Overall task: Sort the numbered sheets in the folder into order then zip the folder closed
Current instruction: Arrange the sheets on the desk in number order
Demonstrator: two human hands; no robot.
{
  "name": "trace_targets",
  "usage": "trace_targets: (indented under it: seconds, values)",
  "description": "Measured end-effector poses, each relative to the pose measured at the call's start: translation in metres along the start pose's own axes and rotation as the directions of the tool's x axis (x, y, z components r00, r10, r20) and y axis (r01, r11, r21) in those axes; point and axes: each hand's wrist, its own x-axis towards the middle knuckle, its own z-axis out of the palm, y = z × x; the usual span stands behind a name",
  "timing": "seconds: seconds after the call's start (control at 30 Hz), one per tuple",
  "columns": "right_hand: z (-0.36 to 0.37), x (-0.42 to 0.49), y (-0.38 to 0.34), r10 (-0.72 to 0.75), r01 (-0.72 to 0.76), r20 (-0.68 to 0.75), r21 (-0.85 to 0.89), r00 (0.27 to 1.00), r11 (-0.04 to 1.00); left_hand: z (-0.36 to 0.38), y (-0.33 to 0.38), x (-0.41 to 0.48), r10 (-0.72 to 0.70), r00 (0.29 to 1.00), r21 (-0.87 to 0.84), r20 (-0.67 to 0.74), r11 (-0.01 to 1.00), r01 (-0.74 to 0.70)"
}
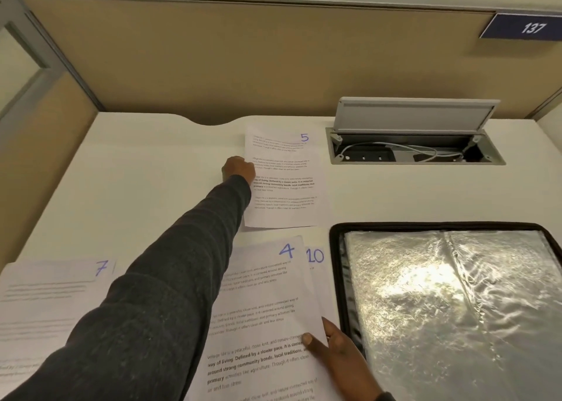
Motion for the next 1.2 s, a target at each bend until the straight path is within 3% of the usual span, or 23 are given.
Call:
trace_targets:
  seconds: [0.13, 0.23, 0.43, 0.8, 1.2]
  values:
    - [-0.002, 0.003, -0.002, -0.013, 0.013, -0.01, 0.016, 1.0, 1.0, -0.011, -0.004, 0.001, 0.012, 0.998, 0.043, -0.063, 0.999, -0.009]
    - [-0.006, 0.005, -0.004, -0.024, 0.025, -0.013, 0.078, 1.0, 0.997, -0.025, -0.009, -0.016, 0.111, 0.988, 0.108, -0.104, 0.989, -0.1]
    - [-0.02, 0.009, -0.011, 0.006, -0.001, -0.018, 0.275, 1.0, 0.962, -0.064, -0.038, -0.1, 0.193, 0.976, -0.082, -0.098, 0.976, -0.201]
    - [-0.046, 0.01, -0.036, -0.064, 0.068, -0.025, 0.267, 0.998, 0.961, -0.053, -0.113, -0.261, -0.168, 0.985, -0.293, -0.043, 0.945, 0.148]
    - [-0.052, 0.014, -0.048, -0.074, 0.073, -0.003, 0.216, 0.997, 0.974, -0.055, -0.121, -0.267, -0.136, 0.979, -0.323, -0.153, 0.943, 0.081]
